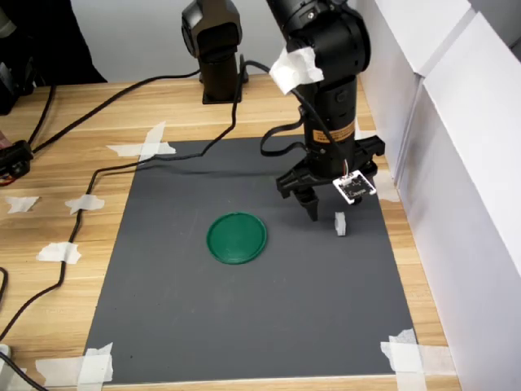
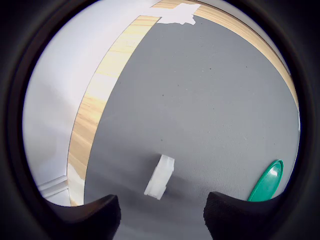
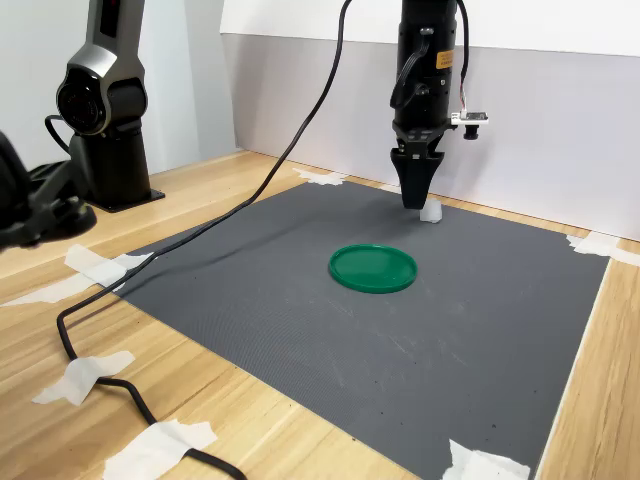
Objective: Grasp a white terminal and put it on the green lid.
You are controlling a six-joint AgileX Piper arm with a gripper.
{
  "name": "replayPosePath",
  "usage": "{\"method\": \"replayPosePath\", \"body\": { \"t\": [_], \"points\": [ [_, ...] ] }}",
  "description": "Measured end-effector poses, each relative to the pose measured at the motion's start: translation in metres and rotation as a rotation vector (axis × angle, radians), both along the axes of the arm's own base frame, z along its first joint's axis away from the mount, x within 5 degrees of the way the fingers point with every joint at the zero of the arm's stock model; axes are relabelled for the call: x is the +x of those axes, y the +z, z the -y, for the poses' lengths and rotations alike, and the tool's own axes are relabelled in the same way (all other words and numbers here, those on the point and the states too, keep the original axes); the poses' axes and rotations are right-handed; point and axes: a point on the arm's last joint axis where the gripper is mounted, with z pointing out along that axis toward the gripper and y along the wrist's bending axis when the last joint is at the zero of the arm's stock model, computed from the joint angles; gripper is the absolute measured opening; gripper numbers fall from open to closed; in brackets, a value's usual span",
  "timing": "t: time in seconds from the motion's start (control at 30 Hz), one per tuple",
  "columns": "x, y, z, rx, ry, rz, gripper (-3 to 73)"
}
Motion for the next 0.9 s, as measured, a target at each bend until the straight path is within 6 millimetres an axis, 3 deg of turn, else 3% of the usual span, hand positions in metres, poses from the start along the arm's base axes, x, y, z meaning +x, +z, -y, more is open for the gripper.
{"method": "replayPosePath", "body": {
  "t": [0.33,0.57,0.9],
  "points": [
    [0.005,-0.012,-0.002,0.000,-0.010,-0.003,70.1],
    [0.007,-0.012,-0.003,0.062,-0.249,-0.026,70.1],
    [0.011,-0.011,-0.005,0.095,-0.285,0.010,69.7]
  ]
}}
